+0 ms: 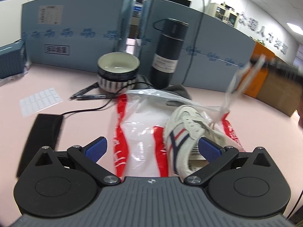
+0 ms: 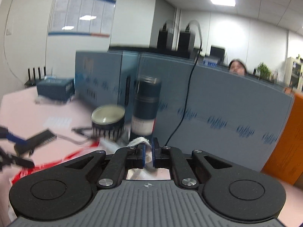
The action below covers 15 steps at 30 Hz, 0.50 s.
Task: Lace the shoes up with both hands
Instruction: 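Grasp the loose white lace end with the right gripper and lift it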
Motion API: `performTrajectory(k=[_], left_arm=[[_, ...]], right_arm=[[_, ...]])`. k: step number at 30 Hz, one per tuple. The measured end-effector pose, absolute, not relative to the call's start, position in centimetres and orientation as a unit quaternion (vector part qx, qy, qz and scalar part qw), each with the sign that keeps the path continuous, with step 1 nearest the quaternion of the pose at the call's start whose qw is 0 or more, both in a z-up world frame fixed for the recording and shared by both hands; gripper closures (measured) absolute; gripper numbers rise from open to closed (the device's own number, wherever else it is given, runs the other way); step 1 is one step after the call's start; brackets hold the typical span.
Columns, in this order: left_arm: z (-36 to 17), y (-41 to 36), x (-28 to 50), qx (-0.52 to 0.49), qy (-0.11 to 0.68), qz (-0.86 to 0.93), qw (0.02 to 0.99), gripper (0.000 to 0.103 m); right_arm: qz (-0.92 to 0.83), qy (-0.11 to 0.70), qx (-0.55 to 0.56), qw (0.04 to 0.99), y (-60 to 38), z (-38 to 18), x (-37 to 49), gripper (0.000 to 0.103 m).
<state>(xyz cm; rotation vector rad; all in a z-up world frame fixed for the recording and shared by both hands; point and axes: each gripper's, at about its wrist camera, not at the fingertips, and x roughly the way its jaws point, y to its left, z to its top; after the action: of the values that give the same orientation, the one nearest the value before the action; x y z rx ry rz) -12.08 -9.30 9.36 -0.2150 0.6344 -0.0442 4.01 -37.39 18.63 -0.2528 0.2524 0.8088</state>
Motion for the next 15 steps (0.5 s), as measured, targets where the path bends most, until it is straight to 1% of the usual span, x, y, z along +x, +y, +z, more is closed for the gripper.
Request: performTrajectory(k=[7,11,15], left_arm=[[9.5,-10.5,-11.3,-0.105,0.307,-0.051,0.945,0.0],[9.4,-10.9,-10.8,-0.11,0.309,-0.062,0.943,0.0],[9.2,-11.4,-10.4,-0.11,0.315,-0.073,0.94,0.0]], right_arm=[[0.326,0.019,-0.122,0.937,-40.5,25.2,2.2,0.097],[0.273,-0.009,-0.129,0.953,-43.5,27.4,1.9,0.097],[0.21,-0.017,-0.146,0.967,-47.0,28.9,1.9,0.097]])
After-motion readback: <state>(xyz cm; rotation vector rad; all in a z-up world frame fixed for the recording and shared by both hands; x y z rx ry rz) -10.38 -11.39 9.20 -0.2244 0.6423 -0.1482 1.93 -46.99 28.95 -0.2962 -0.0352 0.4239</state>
